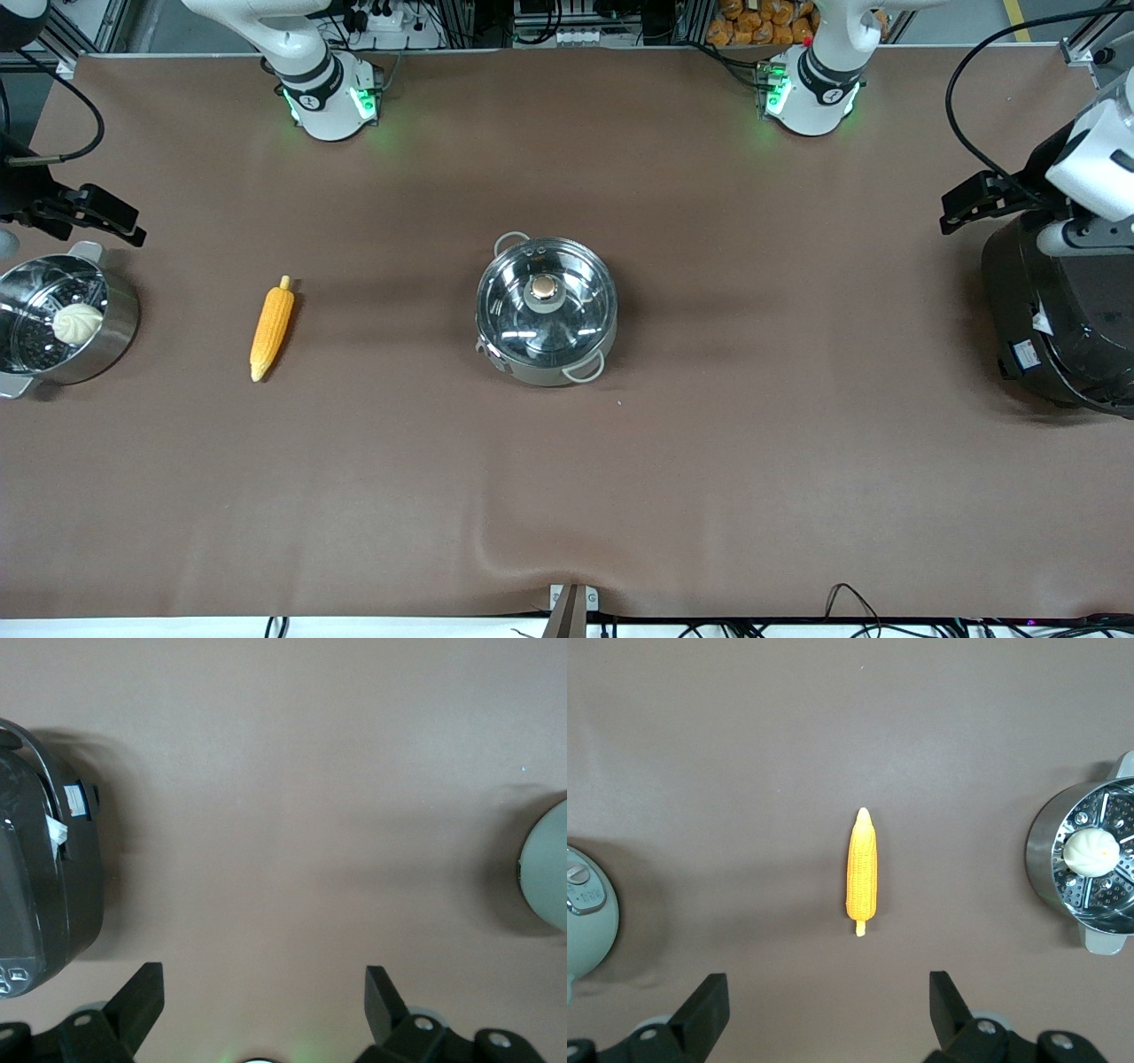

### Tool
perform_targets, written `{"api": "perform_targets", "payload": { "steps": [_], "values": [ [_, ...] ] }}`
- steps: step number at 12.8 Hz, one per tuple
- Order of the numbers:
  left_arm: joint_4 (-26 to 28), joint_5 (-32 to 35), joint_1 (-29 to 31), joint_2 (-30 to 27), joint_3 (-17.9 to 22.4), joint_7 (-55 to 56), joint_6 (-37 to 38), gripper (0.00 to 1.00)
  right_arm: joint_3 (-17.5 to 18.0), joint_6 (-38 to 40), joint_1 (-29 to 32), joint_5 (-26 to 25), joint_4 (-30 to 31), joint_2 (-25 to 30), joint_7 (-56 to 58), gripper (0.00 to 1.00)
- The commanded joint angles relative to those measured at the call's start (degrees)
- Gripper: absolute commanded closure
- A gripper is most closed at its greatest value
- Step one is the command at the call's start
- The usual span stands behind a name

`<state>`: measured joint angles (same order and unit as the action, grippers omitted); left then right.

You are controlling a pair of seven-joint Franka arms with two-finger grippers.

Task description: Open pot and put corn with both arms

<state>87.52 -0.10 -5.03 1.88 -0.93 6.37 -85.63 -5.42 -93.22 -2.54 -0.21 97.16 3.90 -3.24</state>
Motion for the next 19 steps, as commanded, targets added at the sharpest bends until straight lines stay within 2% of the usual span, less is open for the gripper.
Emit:
{"api": "perform_targets", "payload": {
  "steps": [1, 3, 5, 7, 9, 12, 13, 15, 17, 19],
  "values": [
    [-1.0, -0.2, -2.3, 1.1, -1.3, -0.2, 0.9, 0.00, 0.3, -0.2, 0.4, 0.8, 0.3, 0.1, -0.5, 0.00],
    [-1.1, -1.1, -6.5, 3.5, -2.7, 7.4, 0.4, 0.00, 0.3, -0.3, 0.6, 0.8, 0.3, -0.4, -0.5, 0.00],
    [-7.1, -1.7, -11.8, 10.2, -4.2, 14.6, -1.7, 0.00, 0.3, -1.2, 0.7, 0.8, 0.9, -1.8, -0.2, 0.00],
    [-11.7, -1.7, -19.0, 16.5, -4.3, 29.3, -2.7, 0.00, 0.3, -6.3, 1.0, 0.8, 4.7, -3.2, -0.1, 0.00],
    [-12.5, -1.6, -24.6, 20.8, -4.0, 38.9, -8.9, 0.00, 0.3, -11.1, 2.0, 0.8, 7.4, -5.8, -0.1, 0.00],
    [-13.2, -1.7, -29.3, 26.0, -3.8, 50.2, -18.8, 0.00, 0.2, -19.5, 3.1, 0.8, 13.4, -8.3, 0.1, 0.00],
    [-14.6, -1.7, -30.7, 27.9, -3.7, 53.7, -20.6, 0.00, 0.2, -20.2, 3.2, 0.8, 13.9, -8.3, 0.2, 0.00],
    [-17.6, -1.6, -33.5, 33.1, -3.6, 60.3, -21.4, 0.00, 0.2, -20.4, 3.2, 0.8, 14.0, -8.6, 0.1, 0.00],
    [-19.4, -1.6, -35.6, 35.1, -2.8, 63.9, -21.7, 0.00, 0.2, -21.0, 3.2, 0.8, 14.6, -10.0, 0.1, 0.00],
    [-20.5, -1.7, -36.4, 36.3, -2.8, 65.5, -22.7, 0.06, 0.2, -21.6, 3.3, 0.8, 16.0, -11.3, 0.1, 0.00]
  ]
}}
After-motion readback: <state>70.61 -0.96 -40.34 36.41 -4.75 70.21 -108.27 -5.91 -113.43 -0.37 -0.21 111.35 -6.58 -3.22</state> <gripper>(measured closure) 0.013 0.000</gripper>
